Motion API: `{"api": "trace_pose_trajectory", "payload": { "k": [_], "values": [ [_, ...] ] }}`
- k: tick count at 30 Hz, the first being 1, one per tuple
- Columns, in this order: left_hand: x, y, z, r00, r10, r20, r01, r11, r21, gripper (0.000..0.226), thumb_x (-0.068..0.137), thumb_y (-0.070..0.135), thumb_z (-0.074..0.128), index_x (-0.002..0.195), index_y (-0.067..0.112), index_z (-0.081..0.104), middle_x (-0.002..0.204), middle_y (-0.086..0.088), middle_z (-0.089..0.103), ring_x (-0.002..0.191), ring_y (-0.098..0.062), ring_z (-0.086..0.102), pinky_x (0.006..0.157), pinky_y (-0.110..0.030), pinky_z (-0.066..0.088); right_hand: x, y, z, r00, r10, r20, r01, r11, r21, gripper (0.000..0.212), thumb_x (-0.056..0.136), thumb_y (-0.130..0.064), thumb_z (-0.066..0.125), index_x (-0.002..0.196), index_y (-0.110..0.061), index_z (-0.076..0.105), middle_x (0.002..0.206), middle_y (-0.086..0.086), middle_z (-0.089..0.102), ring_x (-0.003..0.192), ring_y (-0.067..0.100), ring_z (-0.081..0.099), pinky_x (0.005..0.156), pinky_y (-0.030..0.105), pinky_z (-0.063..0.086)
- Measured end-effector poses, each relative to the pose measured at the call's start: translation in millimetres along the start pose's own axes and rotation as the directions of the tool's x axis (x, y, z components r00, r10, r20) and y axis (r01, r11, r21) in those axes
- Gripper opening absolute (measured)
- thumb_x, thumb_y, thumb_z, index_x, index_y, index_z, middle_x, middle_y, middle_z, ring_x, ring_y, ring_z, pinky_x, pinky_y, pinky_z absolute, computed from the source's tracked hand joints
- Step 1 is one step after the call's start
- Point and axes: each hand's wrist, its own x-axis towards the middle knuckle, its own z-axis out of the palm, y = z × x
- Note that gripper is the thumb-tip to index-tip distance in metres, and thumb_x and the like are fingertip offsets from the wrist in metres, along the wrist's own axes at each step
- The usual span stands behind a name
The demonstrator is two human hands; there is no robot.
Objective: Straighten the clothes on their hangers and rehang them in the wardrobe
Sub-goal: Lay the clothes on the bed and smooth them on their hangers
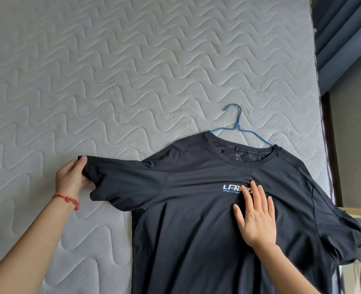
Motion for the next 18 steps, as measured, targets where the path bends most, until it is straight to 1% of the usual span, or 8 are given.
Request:
{"api": "trace_pose_trajectory", "payload": {
  "k": [2, 4, 5, 8, 10, 12, 16, 18],
  "values": [
    [4, -14, -8, 0.99, -0.132, 0.05, 0.125, 0.985, 0.121, 0.035, 0.095, 0.036, 0.046, 0.107, 0.005, 0.06, 0.099, -0.009, 0.065, 0.086, -0.022, 0.06, 0.07, -0.028, 0.054, 0, 0, 0, 1.0, -0.001, 0.003, 0.001, 1.0, 0.0, 0.069, 0.092, -0.057, 0.005, 0.138, -0.018, 0.039, 0.148, 0.008, 0.037, 0.137, 0.021, 0.021, 0.113, 0.03, 0.0],
    [2, -26, -13, 0.952, -0.277, 0.13, 0.245, 0.944, 0.22, 0.049, 0.093, 0.048, 0.039, 0.125, 0.013, 0.049, 0.113, -0.008, 0.056, 0.103, -0.023, 0.055, 0.086, -0.036, 0.046, -1, 0, 2, 1.0, 0.002, 0.004, -0.002, 1.0, -0.009, 0.068, 0.092, -0.057, 0.005, 0.138, -0.019, 0.038, 0.149, 0.007, 0.036, 0.138, 0.021, 0.02, 0.113, 0.03, -0.001],
    [0, -28, -14, 0.94, -0.309, 0.148, 0.265, 0.93, 0.256, 0.046, 0.092, 0.048, 0.041, 0.123, 0.016, 0.049, 0.11, -0.007, 0.057, 0.102, -0.022, 0.055, 0.084, -0.035, 0.045, -1, 0, 2, 1.0, 0.003, 0.003, -0.003, 1.0, -0.013, 0.068, 0.092, -0.057, 0.005, 0.138, -0.019, 0.038, 0.149, 0.007, 0.036, 0.138, 0.02, 0.02, 0.113, 0.029, -0.001],
    [-8, -30, -14, 0.934, -0.329, 0.141, 0.233, 0.858, 0.458, 0.032, 0.075, 0.042, 0.067, 0.087, 0.013, 0.061, 0.08, -0.008, 0.059, 0.066, -0.019, 0.051, 0.052, -0.022, 0.038, 0, 0, 2, 1.0, 0.002, 0.003, -0.002, 1.0, -0.017, 0.068, 0.092, -0.056, 0.007, 0.138, -0.018, 0.039, 0.149, 0.008, 0.037, 0.138, 0.021, 0.02, 0.113, 0.029, -0.001],
    [-10, -35, -16, 0.919, -0.369, 0.14, 0.22, 0.772, 0.596, 0.025, 0.074, 0.032, 0.074, 0.085, 0.013, 0.063, 0.078, -0.007, 0.06, 0.063, -0.016, 0.049, 0.044, -0.018, 0.033, -1, 0, 1, 1.0, 0.0, 0.0, 0.0, 1.0, -0.02, 0.067, 0.092, -0.056, 0.008, 0.138, -0.018, 0.039, 0.149, 0.008, 0.037, 0.137, 0.021, 0.02, 0.112, 0.03, -0.001],
    [-14, -37, -18, 0.904, -0.387, 0.18, 0.247, 0.819, 0.518, 0.017, 0.08, 0.015, 0.068, 0.095, 0.009, 0.064, 0.084, -0.008, 0.064, 0.069, -0.016, 0.055, 0.043, -0.015, 0.043, 0, -1, 1, 1.0, 0.0, -0.003, 0.0, 1.0, -0.025, 0.066, 0.092, -0.055, 0.012, 0.137, -0.017, 0.04, 0.149, 0.008, 0.037, 0.137, 0.021, 0.02, 0.112, 0.03, 0.0],
    [-20, -41, -37, 0.877, -0.37, 0.306, 0.363, 0.928, 0.082, 0.022, 0.09, -0.001, 0.046, 0.107, 0.004, 0.06, 0.092, -0.008, 0.072, 0.083, -0.018, 0.07, 0.073, -0.028, 0.058, 0, 0, 2, 1.0, 0.0, -0.007, 0.0, 1.0, -0.032, 0.063, 0.091, -0.053, 0.017, 0.138, -0.018, 0.039, 0.149, 0.008, 0.037, 0.137, 0.021, 0.02, 0.112, 0.03, 0.0],
    [-25, -45, -44, 0.894, -0.35, 0.28, 0.331, 0.937, 0.113, 0.022, 0.093, -0.001, 0.043, 0.102, 0.009, 0.06, 0.089, -0.006, 0.073, 0.08, -0.02, 0.07, 0.067, -0.025, 0.058, -1, 0, 2, 1.0, 0.0, -0.013, 0.0, 0.999, -0.032, 0.064, 0.092, -0.054, 0.014, 0.138, -0.018, 0.039, 0.149, 0.008, 0.037, 0.138, 0.021, 0.019, 0.112, 0.03, 0.0]
  ]
}}
